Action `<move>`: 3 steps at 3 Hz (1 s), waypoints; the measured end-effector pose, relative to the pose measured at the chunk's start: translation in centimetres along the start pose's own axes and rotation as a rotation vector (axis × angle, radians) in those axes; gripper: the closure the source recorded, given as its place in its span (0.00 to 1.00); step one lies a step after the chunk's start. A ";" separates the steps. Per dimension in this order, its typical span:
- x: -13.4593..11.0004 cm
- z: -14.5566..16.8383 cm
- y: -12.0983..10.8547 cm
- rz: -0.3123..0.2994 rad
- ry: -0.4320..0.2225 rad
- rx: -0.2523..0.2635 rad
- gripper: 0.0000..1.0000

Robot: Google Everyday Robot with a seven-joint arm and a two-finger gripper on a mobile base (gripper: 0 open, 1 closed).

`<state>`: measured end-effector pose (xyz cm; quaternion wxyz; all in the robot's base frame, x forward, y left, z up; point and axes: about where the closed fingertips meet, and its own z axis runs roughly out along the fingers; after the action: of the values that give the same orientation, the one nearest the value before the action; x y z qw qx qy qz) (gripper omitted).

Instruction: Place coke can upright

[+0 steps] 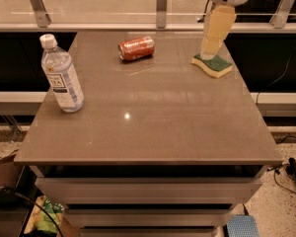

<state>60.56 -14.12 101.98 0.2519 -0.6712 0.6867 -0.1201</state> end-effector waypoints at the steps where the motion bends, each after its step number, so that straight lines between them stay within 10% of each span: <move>1: -0.8 2.3 -1.5 -0.020 0.006 -0.042 0.00; 3: -1.2 7.5 -5.5 -0.014 0.009 -0.085 0.00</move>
Offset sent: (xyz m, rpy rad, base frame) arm 0.0816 0.0173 -0.0307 -0.0384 0.1127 0.0284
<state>69.03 -12.03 98.66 0.2190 -0.6856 0.6876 -0.0957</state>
